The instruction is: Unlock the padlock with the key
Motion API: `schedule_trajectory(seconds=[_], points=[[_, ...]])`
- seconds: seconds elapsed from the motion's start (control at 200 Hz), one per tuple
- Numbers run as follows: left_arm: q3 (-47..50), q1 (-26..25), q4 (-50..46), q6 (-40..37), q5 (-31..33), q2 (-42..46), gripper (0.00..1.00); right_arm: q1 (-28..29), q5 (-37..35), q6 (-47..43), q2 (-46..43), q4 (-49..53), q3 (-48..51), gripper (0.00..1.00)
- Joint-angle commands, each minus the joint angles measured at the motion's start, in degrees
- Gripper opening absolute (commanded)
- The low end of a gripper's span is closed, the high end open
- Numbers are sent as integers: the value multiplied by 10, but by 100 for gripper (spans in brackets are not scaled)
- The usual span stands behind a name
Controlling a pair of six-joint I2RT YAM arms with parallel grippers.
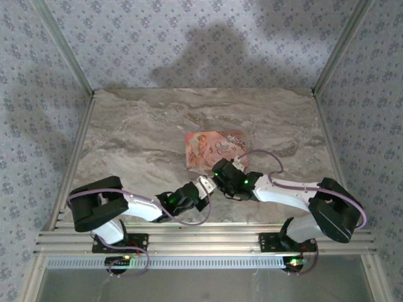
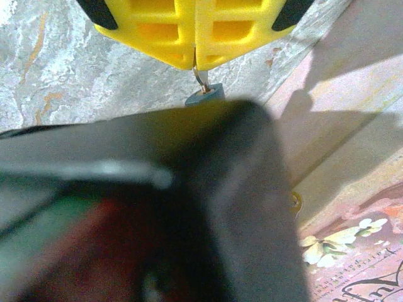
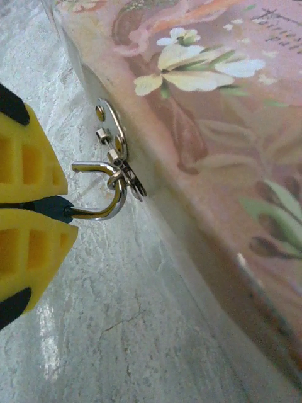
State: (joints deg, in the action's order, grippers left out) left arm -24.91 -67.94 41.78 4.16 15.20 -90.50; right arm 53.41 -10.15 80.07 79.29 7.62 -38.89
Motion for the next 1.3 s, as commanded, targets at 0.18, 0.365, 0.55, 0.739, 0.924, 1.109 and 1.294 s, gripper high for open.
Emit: schedule_trajectory(seconds=[0.18,0.365,0.55,0.739,0.924,1.109,1.294], points=[[18,1,-32,10,3,64,17,-6,-3,-29,-30,-1,6,0],[35,13,-94,38,6,148,44,-26,2,-44,-71,-15,44,0],[56,46,-173,92,6,235,65,-44,-3,-18,-126,-22,94,0],[80,62,-194,121,5,282,65,-53,-30,8,-166,-9,110,0],[90,62,-211,131,7,306,65,-47,-60,17,-160,0,88,0],[108,63,-239,126,20,359,65,-49,-81,26,-116,20,66,0],[118,65,-284,121,27,413,66,-65,-85,22,-92,5,66,0]])
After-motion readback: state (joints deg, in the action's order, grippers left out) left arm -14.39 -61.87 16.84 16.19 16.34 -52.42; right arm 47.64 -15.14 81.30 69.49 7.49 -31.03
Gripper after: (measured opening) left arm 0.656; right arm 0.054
